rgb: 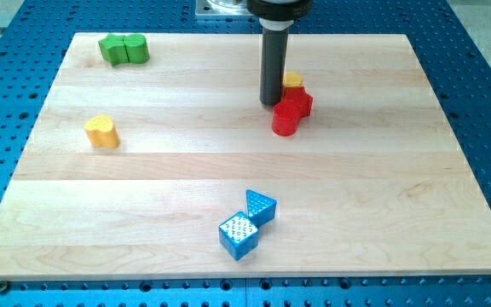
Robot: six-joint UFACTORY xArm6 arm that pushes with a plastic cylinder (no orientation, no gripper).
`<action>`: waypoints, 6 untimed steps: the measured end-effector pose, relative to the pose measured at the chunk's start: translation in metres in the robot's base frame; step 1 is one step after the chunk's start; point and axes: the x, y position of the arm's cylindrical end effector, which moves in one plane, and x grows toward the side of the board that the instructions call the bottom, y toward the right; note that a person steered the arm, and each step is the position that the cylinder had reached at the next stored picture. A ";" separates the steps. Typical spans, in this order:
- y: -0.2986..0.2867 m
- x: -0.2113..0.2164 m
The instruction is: Move the red blocks into the hexagon
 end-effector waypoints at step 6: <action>-0.009 0.080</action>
